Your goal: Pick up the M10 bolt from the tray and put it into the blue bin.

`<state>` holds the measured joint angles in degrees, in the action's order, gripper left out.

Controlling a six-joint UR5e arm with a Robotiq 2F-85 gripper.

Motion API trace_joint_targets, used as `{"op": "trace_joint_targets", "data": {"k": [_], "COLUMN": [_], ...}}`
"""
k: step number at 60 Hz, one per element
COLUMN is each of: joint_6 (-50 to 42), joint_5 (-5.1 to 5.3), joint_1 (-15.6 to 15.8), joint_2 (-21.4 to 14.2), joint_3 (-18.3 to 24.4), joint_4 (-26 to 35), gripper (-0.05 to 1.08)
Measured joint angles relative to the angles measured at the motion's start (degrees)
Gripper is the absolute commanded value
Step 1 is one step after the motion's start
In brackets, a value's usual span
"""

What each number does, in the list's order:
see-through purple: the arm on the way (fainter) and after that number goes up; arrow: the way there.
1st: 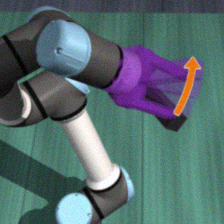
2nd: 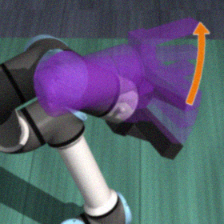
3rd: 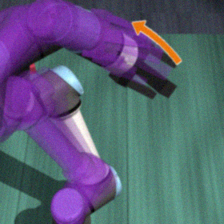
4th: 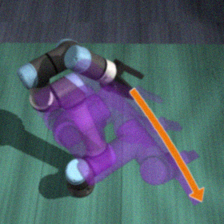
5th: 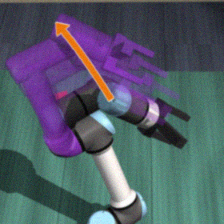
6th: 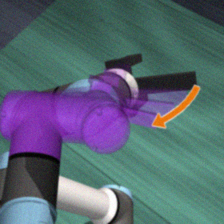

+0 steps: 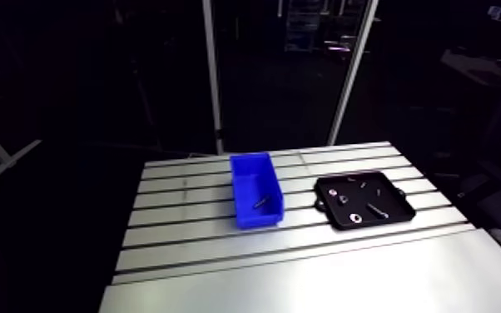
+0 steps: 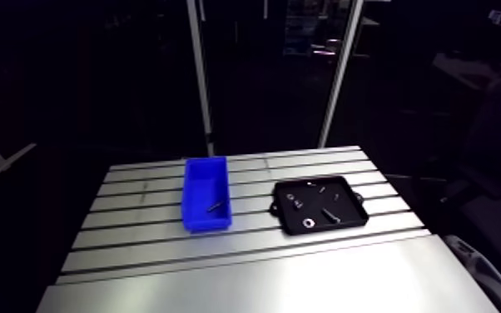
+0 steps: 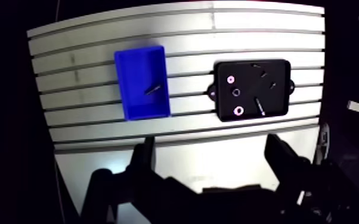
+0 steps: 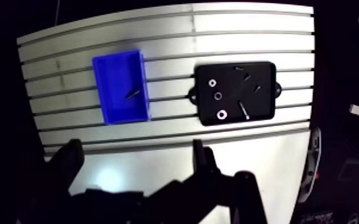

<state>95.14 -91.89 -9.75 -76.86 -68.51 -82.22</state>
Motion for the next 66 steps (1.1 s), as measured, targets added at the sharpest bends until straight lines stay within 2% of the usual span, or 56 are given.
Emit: {"op": "trace_joint_targets", "data": {"k": [21,66], "joint_6": [-0.15,-0.07], "joint_5": [0.0,-0.01], "joint_1": [-1.76,-2.08], "joint_2": [0.0,0.0], "joint_3": [-1.52,-2.92], "joint_4": [-0.31,-0.36], "gripper": [0.01,0.01]}}
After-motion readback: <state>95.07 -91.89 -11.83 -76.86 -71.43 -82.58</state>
